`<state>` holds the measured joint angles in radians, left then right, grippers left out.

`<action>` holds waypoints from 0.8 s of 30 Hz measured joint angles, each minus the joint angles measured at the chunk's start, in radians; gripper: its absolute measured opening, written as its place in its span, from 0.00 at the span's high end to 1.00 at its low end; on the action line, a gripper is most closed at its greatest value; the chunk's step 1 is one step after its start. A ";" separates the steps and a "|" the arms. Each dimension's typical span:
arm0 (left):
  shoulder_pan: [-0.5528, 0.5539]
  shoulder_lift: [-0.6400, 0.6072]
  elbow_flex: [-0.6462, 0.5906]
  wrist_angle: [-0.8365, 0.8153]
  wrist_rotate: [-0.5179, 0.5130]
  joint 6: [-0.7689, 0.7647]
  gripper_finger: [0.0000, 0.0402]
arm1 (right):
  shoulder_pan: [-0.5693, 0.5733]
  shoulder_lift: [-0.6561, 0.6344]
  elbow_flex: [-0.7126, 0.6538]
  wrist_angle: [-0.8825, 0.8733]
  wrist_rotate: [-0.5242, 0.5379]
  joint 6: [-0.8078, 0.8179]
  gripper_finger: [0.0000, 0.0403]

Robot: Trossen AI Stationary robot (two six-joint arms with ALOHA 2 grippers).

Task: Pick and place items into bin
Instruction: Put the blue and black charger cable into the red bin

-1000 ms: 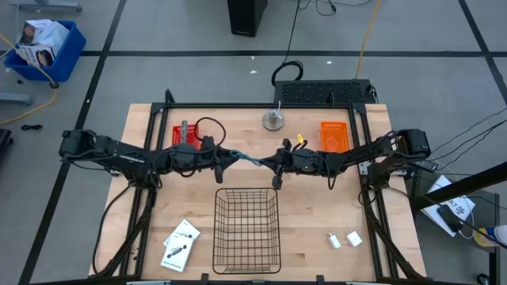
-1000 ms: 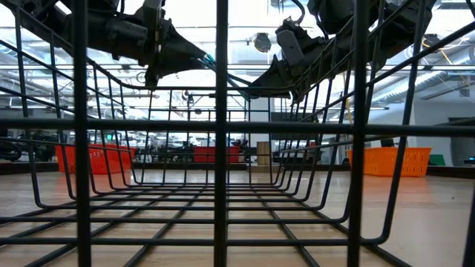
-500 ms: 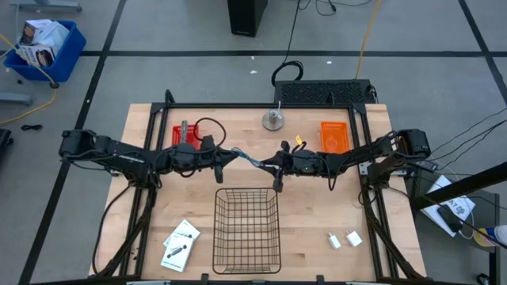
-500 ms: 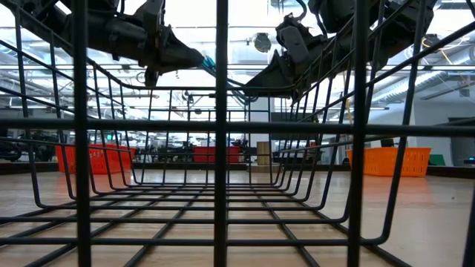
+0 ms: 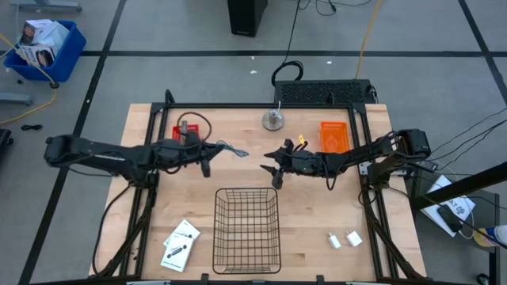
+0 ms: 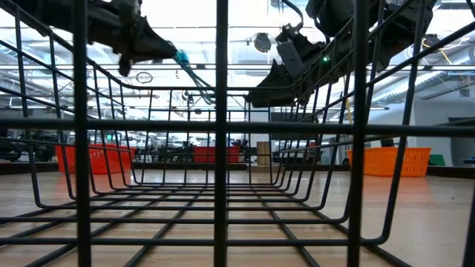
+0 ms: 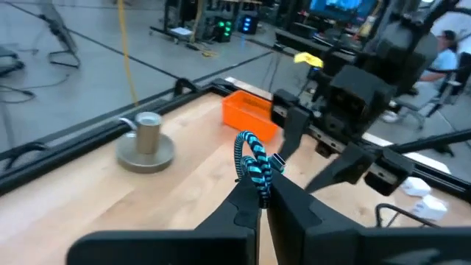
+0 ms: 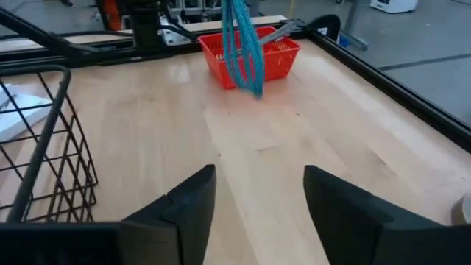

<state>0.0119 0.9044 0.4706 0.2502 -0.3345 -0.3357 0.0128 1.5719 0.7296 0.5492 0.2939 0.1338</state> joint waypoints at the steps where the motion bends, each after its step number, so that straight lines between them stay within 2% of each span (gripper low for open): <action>1: 0.000 -0.028 0.000 -0.035 -0.016 -0.003 0.95 | 0.000 0.000 0.000 0.001 -0.001 0.000 0.49; 6: 0.003 -0.158 0.003 -0.265 -0.160 -0.108 0.98 | 0.001 0.000 0.000 0.008 -0.003 -0.013 0.48; 11: 0.021 -0.237 0.037 -0.505 -0.269 -0.156 0.95 | 0.000 0.000 0.000 0.008 -0.003 -0.018 0.48; 16: 0.049 -0.251 0.107 -0.713 -0.307 -0.204 0.98 | 0.000 0.000 0.000 0.032 -0.007 -0.022 0.47; 24: 0.096 -0.244 0.237 -1.037 -0.362 -0.275 0.96 | 0.000 0.000 0.000 0.053 -0.007 -0.026 0.48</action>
<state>0.1078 0.6599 0.7075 -0.7865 -0.6960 -0.6106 0.0132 1.5719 0.7296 0.6023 0.2868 0.1073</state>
